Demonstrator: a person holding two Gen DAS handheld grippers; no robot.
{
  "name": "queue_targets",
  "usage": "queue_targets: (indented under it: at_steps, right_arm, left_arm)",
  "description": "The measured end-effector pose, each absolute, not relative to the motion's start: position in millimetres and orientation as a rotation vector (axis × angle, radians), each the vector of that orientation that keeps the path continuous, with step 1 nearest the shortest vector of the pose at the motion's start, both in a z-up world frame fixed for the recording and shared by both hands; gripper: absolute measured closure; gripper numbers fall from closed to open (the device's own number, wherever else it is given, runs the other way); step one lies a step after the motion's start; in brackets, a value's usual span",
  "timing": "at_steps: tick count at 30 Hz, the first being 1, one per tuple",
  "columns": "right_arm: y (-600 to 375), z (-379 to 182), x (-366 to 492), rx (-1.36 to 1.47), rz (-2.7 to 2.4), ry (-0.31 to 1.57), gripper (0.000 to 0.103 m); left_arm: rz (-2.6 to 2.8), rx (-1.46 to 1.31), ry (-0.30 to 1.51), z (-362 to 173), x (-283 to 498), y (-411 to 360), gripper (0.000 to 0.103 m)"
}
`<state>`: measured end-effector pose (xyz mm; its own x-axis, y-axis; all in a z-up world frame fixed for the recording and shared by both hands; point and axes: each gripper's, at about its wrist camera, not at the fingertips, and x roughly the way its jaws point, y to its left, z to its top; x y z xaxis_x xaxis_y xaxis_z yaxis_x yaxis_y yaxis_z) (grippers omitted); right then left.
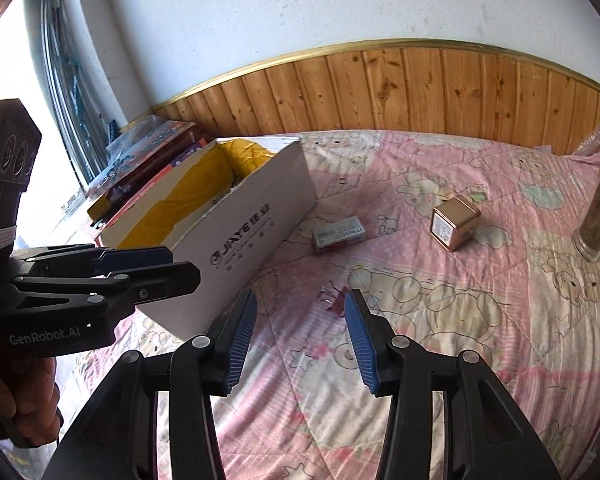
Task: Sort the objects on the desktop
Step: 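Move both tools back over the remaining items on the bedspread, then grasp the gold tin with the right tool while the left tool grasps the white staples box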
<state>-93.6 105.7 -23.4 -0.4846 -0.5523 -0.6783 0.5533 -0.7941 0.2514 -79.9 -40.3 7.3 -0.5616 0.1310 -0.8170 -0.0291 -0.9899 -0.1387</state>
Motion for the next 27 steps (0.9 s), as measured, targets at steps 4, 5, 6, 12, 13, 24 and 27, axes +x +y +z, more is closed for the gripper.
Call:
queue_targets:
  at_steps: [4, 5, 6, 12, 13, 24, 27]
  right_arm:
    - [122.7, -36.2, -118.8, 1.080, -2.296, -0.023, 0.055]
    - [125.9, -38.4, -125.5, 1.089, -2.305, -0.025, 0.055]
    - [129.0, -40.7, -132.3, 1.097, -2.316, -0.027, 0.053]
    - [145.7, -53.2, -181.9, 1.135, -2.389, -0.057, 0.038]
    - [146.5, -55.6, -190.8, 1.140, -2.397, -0.054, 0.035]
    - [138.1, -83.8, -278.2, 1.154, -2.397, 0.246, 0.025]
    - [133.9, -94.2, -293.2, 1.159, -2.360, 0.315, 0.025]
  left_arm:
    - [2.653, -1.467, -0.146, -13.3, -115.9, -27.3, 0.058]
    - [2.643, -1.481, -0.143, -18.7, -126.1, -26.1, 0.058]
    - [2.637, -1.496, -0.139, -24.3, -136.8, -25.7, 0.058]
    - [2.637, -1.541, -0.109, -50.3, -196.2, -28.5, 0.058]
    - [2.633, -1.544, -0.111, -54.1, -204.3, -29.6, 0.058]
    - [2.559, -1.668, 0.000, -104.3, -262.4, -27.5, 0.058]
    - [2.561, -1.699, -0.005, -116.5, -270.0, -32.0, 0.057]
